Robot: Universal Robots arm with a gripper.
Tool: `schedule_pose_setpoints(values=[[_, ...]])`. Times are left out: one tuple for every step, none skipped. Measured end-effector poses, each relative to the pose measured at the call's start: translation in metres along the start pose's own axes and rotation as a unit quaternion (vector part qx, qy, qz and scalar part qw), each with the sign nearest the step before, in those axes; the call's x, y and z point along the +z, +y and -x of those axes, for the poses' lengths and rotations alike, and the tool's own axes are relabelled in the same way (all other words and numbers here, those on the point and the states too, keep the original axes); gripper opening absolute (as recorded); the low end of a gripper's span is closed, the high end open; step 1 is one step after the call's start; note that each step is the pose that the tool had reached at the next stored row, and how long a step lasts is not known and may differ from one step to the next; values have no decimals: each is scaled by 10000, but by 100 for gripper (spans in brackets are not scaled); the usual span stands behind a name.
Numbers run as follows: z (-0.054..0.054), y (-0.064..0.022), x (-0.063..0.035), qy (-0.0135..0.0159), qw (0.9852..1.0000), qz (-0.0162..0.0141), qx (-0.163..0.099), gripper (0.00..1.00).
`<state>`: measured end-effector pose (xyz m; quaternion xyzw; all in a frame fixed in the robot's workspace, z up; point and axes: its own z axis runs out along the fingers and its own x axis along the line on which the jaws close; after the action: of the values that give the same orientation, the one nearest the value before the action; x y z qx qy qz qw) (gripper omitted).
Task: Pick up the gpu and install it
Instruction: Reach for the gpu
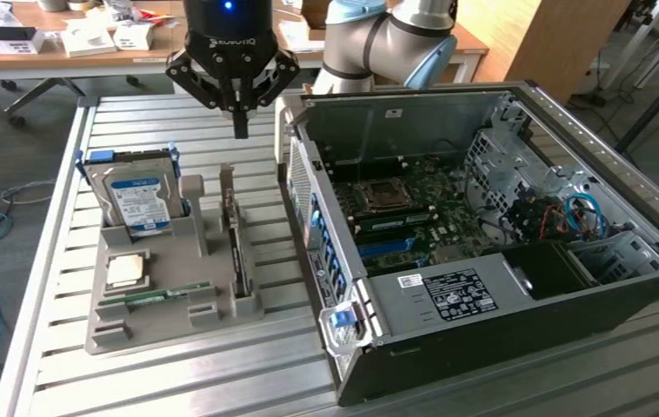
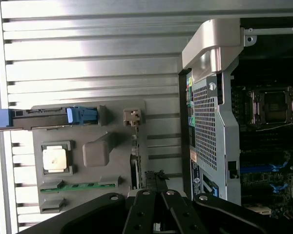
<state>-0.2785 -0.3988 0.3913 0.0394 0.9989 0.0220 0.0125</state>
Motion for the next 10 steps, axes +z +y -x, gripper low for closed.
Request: schedule_pose_setpoints(values=[[-1, 0, 0, 0, 10000, 0, 0, 11], [-9, -1, 0, 0, 10000, 0, 1, 11], [-18, -1, 0, -1, 10000, 0, 1, 11], [-28, -2, 0, 0, 10000, 0, 0, 11], [-34, -3, -1, 0, 10000, 0, 0, 11], [-39, -3, -1, 0, 10000, 0, 0, 11], [-43, -3, -1, 0, 10000, 0, 0, 11], [-49, -4, -1, 0, 10000, 0, 0, 11], [-54, -4, -1, 0, 10000, 0, 0, 11], [-58, -5, -1, 0, 10000, 0, 0, 11]])
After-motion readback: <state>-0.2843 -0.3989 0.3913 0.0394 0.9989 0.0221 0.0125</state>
